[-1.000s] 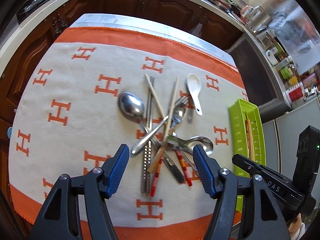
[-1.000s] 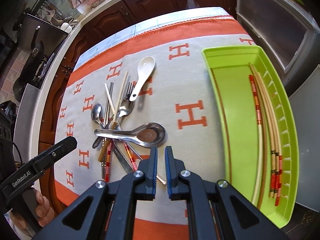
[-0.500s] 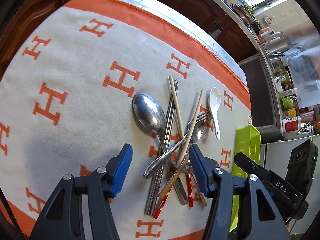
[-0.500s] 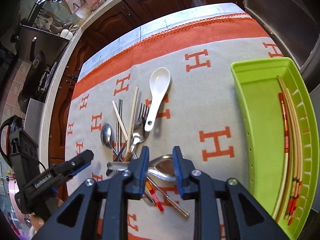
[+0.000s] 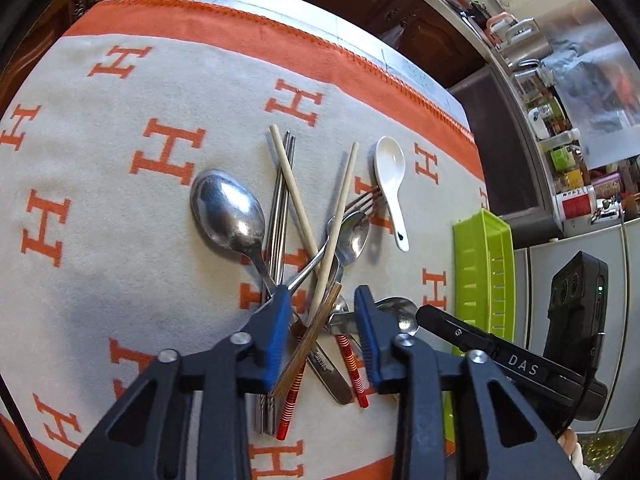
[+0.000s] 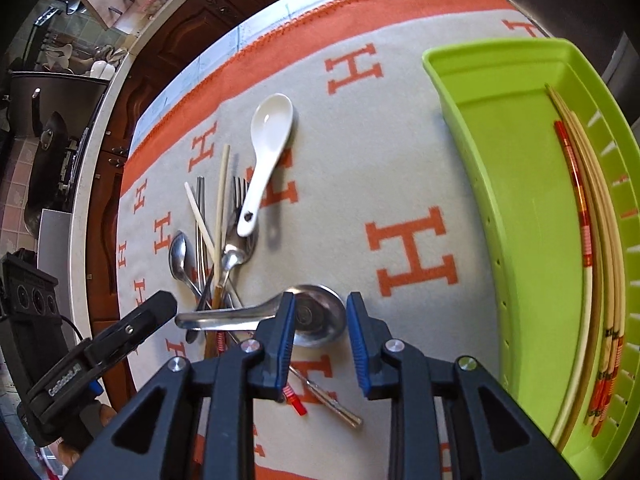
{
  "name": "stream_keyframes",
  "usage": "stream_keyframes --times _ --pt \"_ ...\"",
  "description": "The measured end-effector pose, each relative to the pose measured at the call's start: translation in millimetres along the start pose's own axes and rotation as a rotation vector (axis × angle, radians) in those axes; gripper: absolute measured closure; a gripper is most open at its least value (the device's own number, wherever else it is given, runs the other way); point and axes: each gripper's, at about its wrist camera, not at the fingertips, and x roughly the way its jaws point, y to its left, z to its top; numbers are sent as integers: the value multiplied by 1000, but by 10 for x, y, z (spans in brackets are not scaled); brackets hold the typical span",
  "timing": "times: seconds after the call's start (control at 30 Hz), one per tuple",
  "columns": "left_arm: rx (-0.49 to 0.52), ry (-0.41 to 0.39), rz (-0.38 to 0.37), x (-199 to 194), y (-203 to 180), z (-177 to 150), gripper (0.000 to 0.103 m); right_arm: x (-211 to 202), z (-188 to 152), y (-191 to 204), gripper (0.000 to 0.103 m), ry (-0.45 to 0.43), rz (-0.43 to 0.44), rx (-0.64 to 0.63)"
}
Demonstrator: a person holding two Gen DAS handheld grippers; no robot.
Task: Organize utensils
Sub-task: 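Grasp a wooden chopstick with the left tool while the right tool grasps a steel spoon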
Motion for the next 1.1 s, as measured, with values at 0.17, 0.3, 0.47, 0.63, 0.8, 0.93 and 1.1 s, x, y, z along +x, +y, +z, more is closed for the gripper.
stream_keyframes --times 0.17,0.3,0.47,0.63,0.8,0.93,1.1 --pt "16 23 7 43 4 -29 92 31 -112 7 77 22 6 8" --pt "25 29 6 21 0 -76 94 77 -162 10 77 41 10 20" --pt "29 62 -8 37 10 -185 94 144 -176 16 77 39 18 43" --pt "34 85 -12 64 4 -280 94 161 -107 -7 77 9 30 69" --pt "38 94 -14 79 -7 -310 94 174 -24 31 77 -25 27 63" --pt "48 98 -14 89 -26 -318 94 192 -12 100 77 -45 14 35" --pt "59 109 0 139 -95 -343 94 207 -44 262 85 -101 -53 -69"
